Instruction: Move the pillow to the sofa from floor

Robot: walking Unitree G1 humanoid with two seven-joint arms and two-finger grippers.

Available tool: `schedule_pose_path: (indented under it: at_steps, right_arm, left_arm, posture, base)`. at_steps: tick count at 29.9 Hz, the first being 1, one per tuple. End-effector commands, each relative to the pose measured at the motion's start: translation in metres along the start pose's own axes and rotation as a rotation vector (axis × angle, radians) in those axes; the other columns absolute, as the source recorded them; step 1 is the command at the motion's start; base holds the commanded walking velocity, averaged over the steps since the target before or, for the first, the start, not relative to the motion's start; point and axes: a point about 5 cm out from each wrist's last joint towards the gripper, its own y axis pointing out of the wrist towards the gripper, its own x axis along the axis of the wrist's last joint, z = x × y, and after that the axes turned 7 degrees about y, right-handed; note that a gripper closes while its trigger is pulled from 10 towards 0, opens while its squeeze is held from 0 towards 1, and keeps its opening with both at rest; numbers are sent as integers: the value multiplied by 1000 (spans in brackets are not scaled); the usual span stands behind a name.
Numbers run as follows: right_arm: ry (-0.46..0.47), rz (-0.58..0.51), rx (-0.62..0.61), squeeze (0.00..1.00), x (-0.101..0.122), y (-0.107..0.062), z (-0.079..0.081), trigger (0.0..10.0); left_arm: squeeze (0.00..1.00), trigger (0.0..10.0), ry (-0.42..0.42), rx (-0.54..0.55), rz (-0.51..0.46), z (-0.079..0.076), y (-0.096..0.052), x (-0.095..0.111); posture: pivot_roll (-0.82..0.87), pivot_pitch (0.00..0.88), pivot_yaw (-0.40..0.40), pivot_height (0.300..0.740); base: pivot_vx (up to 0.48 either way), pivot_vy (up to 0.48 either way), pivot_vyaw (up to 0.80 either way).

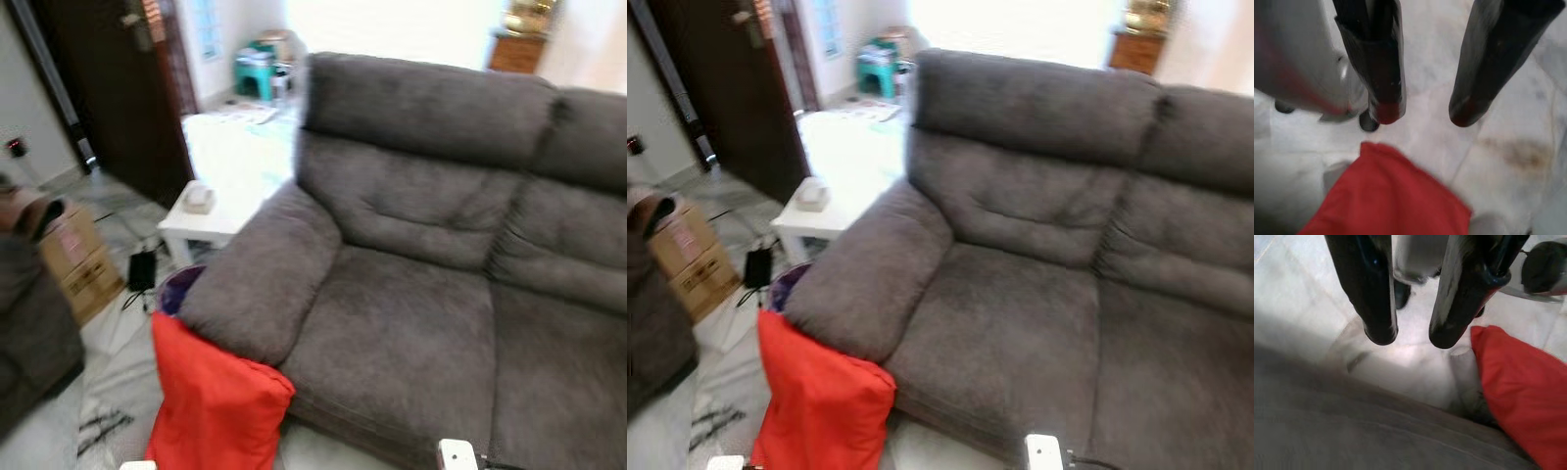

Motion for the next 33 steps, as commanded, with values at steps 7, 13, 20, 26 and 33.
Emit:
schedule_pose_path:
  at_steps: [7,13,20,26,33]
  right_arm:
    - [12,18,18,0,-7,1,5,10000]
    - [23,17,25,0,-8,1,6,10000]
    - [29,15,28,0,-8,1,6,10000]
    - [49,11,22,0,-8,1,7,10000]
    - [55,11,20,0,-9,1,6,10000]
  left_arm:
    - [0,10000,13,7,29,3,-1,-7]
    - [0,10000,16,8,30,4,-1,-7]
    - [0,10000,18,8,31,4,-1,-7]
    - [0,10000,19,8,31,5,-2,-8]
    - [0,10000,18,7,32,4,-2,-8]
  posture:
    - [83,0,-11,740]
    - [84,0,-9,740]
    - [85,0,-9,740]
    - [83,0,-5,740]
    - [83,0,-6,740]
  base:
    - [0,0,800]
    - [0,0,800]
    - [0,0,724]
    - [0,0,82]
    - [0,0,0]
